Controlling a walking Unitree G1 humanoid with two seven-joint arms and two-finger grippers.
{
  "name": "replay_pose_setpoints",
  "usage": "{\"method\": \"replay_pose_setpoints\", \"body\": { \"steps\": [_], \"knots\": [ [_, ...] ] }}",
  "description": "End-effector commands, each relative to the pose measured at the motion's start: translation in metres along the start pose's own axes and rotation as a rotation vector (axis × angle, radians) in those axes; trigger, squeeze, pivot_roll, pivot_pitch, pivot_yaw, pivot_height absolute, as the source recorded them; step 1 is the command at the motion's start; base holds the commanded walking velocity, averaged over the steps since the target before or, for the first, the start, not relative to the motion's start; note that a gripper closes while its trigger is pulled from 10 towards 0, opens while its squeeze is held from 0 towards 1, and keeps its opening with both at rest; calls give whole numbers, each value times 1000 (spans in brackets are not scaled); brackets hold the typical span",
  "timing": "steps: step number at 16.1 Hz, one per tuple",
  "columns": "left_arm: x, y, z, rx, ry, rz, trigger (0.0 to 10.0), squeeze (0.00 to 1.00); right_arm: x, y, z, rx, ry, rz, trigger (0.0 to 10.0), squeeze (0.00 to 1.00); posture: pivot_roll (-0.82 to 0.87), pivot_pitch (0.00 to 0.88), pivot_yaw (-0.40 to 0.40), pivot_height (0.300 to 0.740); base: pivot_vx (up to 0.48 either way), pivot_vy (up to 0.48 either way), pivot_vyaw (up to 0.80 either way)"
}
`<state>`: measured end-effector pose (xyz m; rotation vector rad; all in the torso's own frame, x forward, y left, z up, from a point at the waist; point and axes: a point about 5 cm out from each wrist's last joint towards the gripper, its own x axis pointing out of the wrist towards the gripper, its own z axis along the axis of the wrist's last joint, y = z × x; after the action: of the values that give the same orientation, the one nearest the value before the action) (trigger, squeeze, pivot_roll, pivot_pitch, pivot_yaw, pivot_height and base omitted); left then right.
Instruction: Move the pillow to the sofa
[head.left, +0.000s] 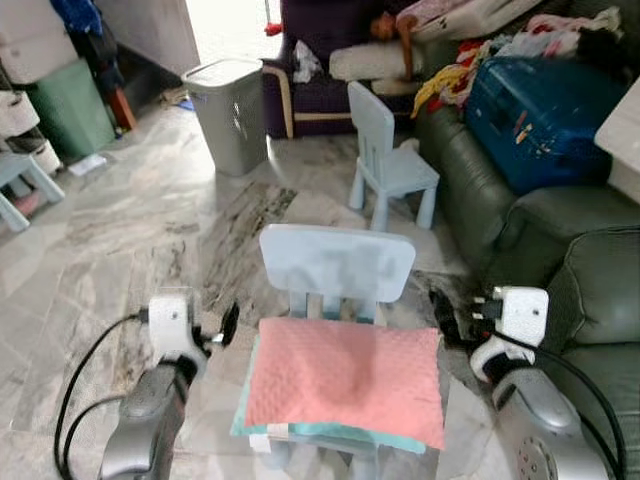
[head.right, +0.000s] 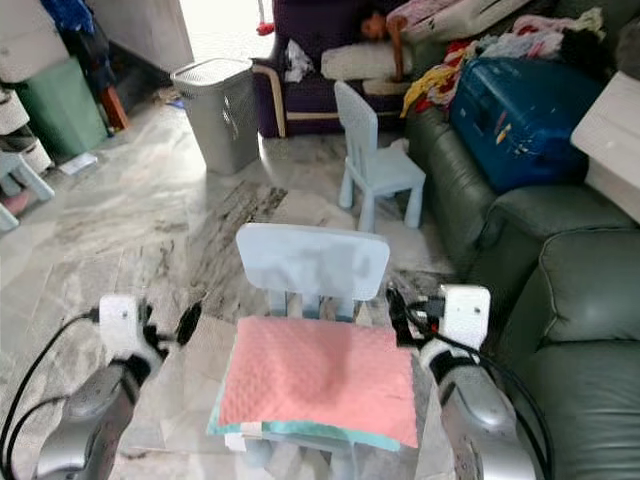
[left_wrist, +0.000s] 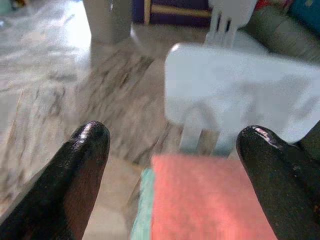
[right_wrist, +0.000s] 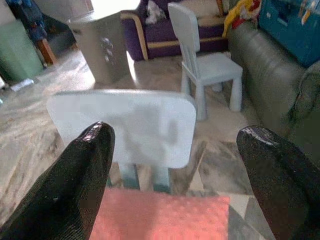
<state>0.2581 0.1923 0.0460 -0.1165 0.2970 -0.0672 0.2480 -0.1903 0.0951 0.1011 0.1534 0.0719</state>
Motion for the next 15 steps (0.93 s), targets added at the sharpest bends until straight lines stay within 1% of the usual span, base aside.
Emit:
{"method": "replay_pose_setpoints", "body": {
  "steps": [1, 2, 4, 5, 9, 13, 15],
  "knots": [
    [-4, 4, -1, 31, 8, 5, 10000, 0, -3, 2, 4, 1, -11, 5, 10000, 0, -172, 0, 49, 740, 0, 0, 0],
    [-9, 6, -5, 39, 23, 7, 10000, 0, -5, 1, 2, 3, 1, 2, 10000, 0, -171, 0, 46, 740, 0, 0, 0],
    [-15, 7, -10, 34, 44, -24, 10000, 0, -9, 1, -1, 2, 19, 2, 10000, 0, -170, 0, 45, 740, 0, 0, 0],
    [-19, 9, -11, 47, 48, -30, 10000, 0, -12, 1, -2, 0, 27, 4, 10000, 0, -170, 9, 45, 740, 0, 0, 0],
    [-27, 11, -16, 60, 65, -50, 10000, 0, -17, -2, -3, -9, 45, 0, 10000, 0, -174, 23, 43, 740, 0, 0, 0],
    [-28, 10, -16, 62, 67, -57, 10000, 0, -17, 0, -4, -9, 51, 6, 10000, 0, -175, 23, 40, 711, 0, 0, 0],
    [-27, 9, -16, 63, 66, -62, 10000, 0, -16, 0, -3, -11, 53, 10, 10000, 0, -176, 22, 39, 687, 0, 0, 0]
  ]
}}
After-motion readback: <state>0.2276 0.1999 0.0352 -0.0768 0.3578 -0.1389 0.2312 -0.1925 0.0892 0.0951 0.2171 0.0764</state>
